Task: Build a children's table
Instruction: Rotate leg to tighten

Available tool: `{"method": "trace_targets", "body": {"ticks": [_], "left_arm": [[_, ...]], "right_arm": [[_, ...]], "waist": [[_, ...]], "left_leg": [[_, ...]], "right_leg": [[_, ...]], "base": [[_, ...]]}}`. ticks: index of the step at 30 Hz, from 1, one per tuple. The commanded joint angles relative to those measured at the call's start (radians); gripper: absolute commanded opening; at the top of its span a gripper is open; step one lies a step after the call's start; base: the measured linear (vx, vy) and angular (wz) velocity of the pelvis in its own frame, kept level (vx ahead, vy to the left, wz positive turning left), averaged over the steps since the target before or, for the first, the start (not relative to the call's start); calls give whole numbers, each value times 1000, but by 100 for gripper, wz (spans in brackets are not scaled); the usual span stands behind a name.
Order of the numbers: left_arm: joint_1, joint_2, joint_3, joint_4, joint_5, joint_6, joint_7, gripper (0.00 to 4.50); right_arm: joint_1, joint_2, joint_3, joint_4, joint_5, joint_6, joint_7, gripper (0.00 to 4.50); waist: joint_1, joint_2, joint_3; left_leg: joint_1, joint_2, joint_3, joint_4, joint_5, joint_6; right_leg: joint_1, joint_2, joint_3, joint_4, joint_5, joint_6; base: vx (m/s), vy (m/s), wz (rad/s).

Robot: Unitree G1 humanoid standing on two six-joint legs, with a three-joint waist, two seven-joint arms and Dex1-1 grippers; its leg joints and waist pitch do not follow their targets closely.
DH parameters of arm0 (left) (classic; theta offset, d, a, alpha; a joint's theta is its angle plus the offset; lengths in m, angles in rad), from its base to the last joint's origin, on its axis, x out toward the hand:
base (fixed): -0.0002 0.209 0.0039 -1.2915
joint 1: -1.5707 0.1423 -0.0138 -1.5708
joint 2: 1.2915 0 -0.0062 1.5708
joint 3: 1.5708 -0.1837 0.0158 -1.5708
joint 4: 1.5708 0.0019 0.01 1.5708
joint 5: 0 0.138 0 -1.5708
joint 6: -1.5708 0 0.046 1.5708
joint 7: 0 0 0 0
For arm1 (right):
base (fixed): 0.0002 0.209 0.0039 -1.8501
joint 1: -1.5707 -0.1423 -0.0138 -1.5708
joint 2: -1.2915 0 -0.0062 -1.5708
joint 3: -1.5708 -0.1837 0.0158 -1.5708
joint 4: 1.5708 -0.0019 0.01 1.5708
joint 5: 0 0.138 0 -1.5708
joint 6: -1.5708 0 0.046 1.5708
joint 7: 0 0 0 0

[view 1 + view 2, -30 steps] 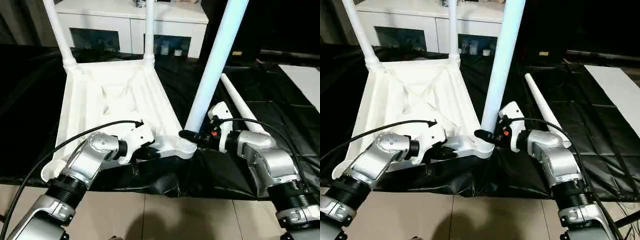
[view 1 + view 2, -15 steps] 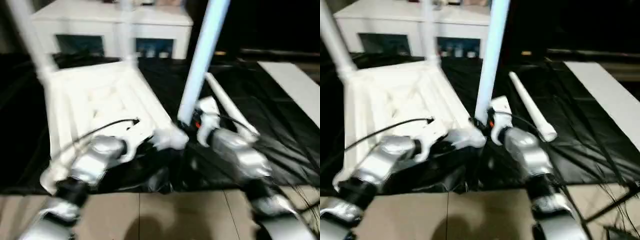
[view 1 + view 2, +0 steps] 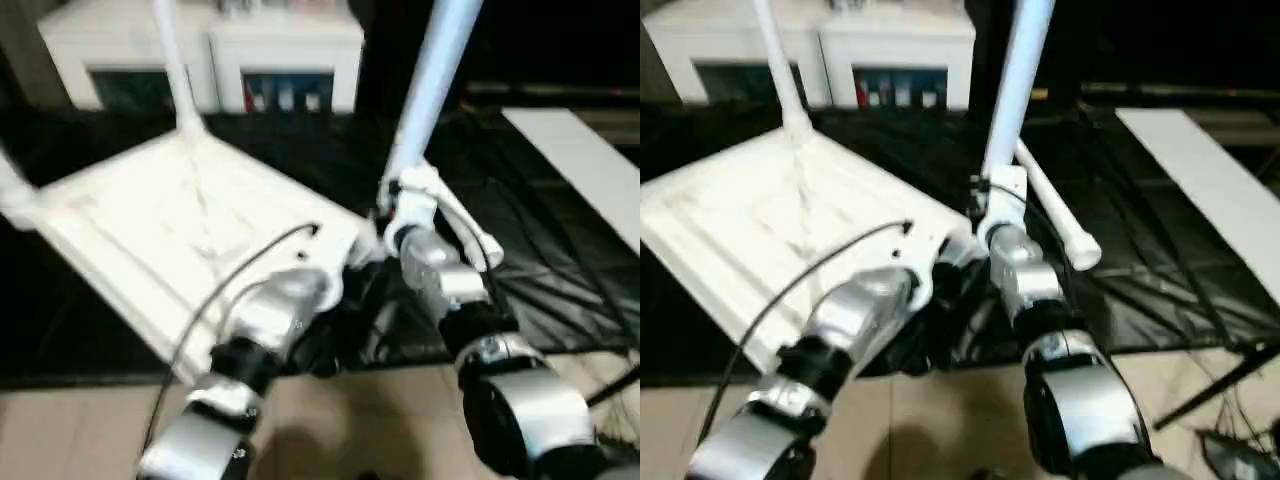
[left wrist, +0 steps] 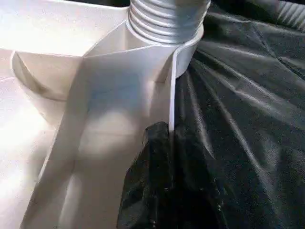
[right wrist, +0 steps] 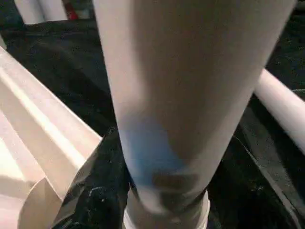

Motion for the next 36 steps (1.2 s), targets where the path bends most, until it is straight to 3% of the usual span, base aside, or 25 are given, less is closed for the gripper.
{"method": "trace_targets", "body": {"ticks": [1, 5, 13, 15, 17, 19, 22, 36], "left_arm": [[-39, 18, 45, -52, -17, -59, 14, 0], [-31, 41, 52, -51, -2, -58, 12, 0], [-22, 86, 37, -64, -1, -63, -11, 0], [-22, 86, 37, -64, -1, -63, -11, 0], [-22, 86, 37, -64, -1, -63, -11, 0], [-22, 86, 37, -64, -1, -63, -11, 0], [-22, 86, 37, -64, -1, -63, -11, 0], [-22, 86, 37, -64, -1, -63, -11, 0]], "right_arm": [[49, 27, -12, 136, -3, 37, 10, 186], [22, 32, -27, 173, -1, 0, 39, 186], [-17, 25, -47, 218, -6, -37, 51, 186], [-17, 25, -47, 218, -6, -37, 51, 186], [-17, 25, -47, 218, -6, -37, 51, 186], [-17, 25, -47, 218, -6, -37, 51, 186], [-17, 25, -47, 218, -6, -37, 51, 186], [-17, 25, -47, 218, -6, -37, 51, 186]], "waist": [[-2, -10, -47], [-7, -9, -50], [-2, -17, -60], [2, -26, -60], [4, -23, -59], [6, -22, -63], [11, -23, -66], [8, -24, -64]], "left_leg": [[-7, 25, -10, -97, -365, 19], [-18, 32, -11, -104, -322, 21], [-25, 31, 3, -100, -196, 48], [-24, 23, 13, -94, -190, 56], [-17, 24, 16, -94, -203, 58], [-27, 26, 14, -96, -167, 57], [-25, 26, 17, -95, -146, 57], [-28, 26, 13, -100, -192, 43]], "right_leg": [[25, -50, 46, -88, -462, -77], [31, -51, 61, -72, -367, -121], [31, -51, 74, -59, -322, -161], [19, -44, 83, -59, -355, -156], [12, -43, 88, -62, -390, -155], [20, -41, 91, -56, -356, -155], [20, -37, 92, -51, -311, -166], [17, -35, 88, -60, -387, -136]], "base": [[0, 0, 0], [0, 0, 0], [0, 0, 0], [0, 0, 0], [0, 0, 0], [0, 0, 0], [0, 0, 0], [0, 0, 0]]}}
